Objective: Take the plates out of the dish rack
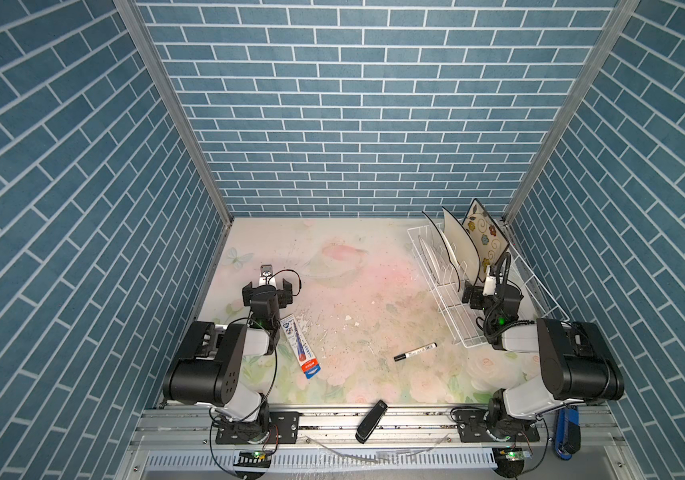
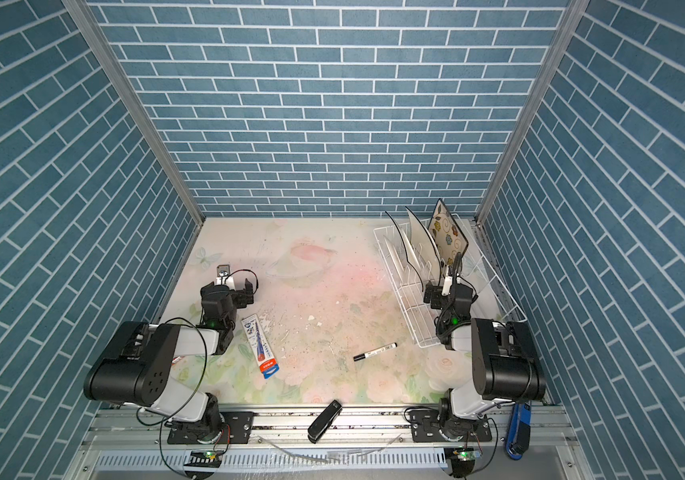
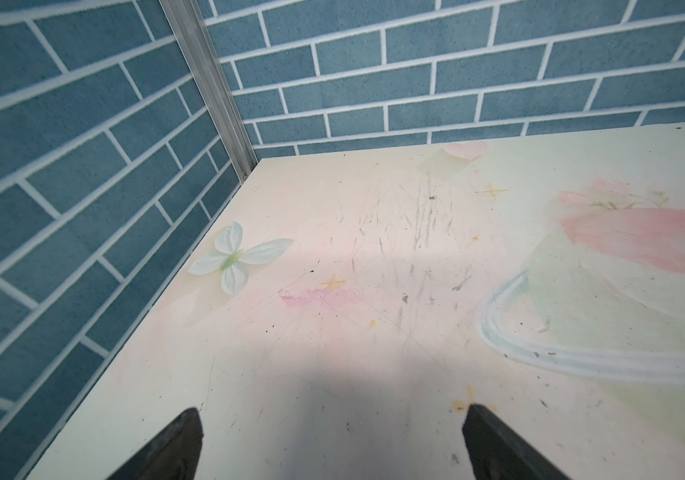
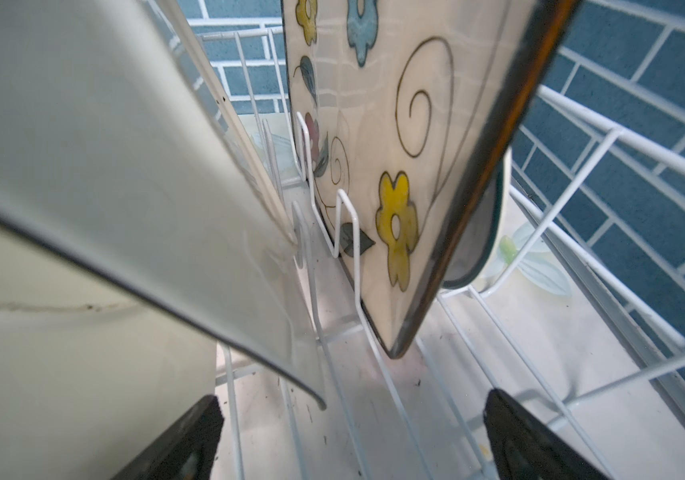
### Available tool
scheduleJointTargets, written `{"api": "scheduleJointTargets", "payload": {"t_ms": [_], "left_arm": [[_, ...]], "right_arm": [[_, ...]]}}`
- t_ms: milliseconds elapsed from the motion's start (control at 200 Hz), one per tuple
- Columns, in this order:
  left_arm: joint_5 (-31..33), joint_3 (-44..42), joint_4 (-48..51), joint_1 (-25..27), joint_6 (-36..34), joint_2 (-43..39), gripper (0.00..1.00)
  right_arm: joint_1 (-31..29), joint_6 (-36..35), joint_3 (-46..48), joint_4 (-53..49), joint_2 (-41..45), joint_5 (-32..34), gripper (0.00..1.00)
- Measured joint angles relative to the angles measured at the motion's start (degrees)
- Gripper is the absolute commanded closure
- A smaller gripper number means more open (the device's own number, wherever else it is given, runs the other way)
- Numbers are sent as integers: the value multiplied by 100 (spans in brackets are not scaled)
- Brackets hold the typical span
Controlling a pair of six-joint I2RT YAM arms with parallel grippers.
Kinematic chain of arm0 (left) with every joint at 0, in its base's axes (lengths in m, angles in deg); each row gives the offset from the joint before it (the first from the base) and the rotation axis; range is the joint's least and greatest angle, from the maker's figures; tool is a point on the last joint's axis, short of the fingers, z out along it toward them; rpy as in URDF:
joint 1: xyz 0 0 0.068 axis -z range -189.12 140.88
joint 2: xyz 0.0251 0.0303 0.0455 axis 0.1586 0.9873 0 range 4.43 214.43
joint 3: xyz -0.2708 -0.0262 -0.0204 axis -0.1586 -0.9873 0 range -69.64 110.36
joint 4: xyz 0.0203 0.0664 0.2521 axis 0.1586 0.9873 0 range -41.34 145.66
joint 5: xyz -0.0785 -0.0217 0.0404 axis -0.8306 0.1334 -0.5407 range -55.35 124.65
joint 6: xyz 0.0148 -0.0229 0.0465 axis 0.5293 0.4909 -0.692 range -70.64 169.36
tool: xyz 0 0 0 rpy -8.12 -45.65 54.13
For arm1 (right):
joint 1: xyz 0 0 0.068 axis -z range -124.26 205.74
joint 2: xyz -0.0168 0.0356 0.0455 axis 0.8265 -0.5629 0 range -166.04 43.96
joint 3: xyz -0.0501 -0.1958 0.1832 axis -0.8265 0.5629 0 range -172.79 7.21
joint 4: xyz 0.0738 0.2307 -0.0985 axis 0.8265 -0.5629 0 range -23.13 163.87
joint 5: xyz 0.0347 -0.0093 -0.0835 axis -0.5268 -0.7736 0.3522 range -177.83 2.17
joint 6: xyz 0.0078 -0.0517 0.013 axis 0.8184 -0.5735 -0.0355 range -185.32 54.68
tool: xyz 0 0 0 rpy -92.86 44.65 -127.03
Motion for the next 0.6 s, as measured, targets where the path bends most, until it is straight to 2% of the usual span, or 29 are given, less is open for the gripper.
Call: {"api": "scheduleJointTargets", "payload": {"t_ms": [600], "left_arm": [[-66,-7,17,-44,9,-26,0]], "right_arm": [[0,0,0,2,0,-17,1]]}}
